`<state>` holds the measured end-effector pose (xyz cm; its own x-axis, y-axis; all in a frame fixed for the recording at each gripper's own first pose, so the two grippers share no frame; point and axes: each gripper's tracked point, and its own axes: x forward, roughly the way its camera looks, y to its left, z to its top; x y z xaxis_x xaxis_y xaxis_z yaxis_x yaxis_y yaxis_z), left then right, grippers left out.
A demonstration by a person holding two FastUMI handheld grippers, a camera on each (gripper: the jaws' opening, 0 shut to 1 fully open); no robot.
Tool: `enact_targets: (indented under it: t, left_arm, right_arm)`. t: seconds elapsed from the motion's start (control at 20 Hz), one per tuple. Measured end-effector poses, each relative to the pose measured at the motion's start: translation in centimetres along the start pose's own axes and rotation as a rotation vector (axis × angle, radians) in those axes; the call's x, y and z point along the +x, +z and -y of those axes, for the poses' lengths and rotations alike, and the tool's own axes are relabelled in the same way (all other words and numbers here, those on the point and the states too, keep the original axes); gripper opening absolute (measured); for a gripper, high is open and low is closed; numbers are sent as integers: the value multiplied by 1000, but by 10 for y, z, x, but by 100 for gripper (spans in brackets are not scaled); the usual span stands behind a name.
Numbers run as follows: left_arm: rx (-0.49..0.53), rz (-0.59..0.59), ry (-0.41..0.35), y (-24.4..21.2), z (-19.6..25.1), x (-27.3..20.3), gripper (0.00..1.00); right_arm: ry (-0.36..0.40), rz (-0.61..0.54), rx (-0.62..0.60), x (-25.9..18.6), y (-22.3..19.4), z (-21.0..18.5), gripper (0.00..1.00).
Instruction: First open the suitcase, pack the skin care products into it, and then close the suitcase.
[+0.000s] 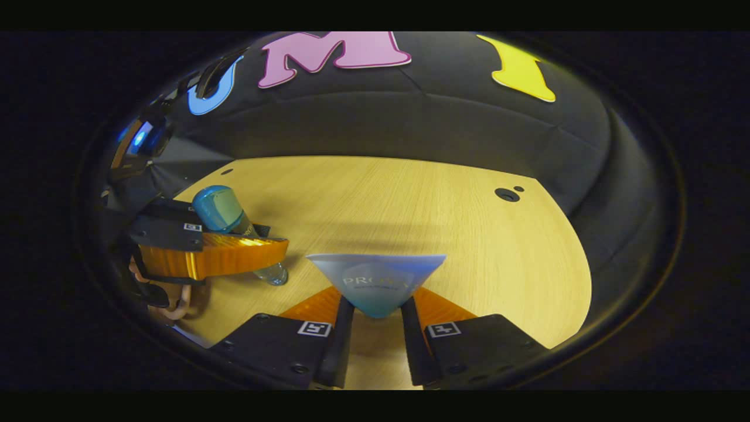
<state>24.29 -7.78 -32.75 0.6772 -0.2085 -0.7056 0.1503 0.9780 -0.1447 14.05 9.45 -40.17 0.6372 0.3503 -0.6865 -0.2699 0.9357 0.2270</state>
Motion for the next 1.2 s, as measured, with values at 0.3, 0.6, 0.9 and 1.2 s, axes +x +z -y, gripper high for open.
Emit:
enact_targets:
  t: [0.3, 0.6, 0.9, 1.2]
  left_arm:
    - [113, 17, 0, 29, -24, -105, 46]
    - [41, -196, 79, -32, -93, -190, 46]
    - [-86, -521, 141, -142, -159, -237, 48]
    - [-145, -781, 165, -230, -183, -233, 46]
  right_arm:
    - [27, 127, -3, -59, 52, -23, 44]
    - [111, 225, -26, -95, 88, -90, 44]
    - [204, 227, -59, -118, 77, -175, 44]
    - [222, 216, -88, -141, 59, -223, 44]
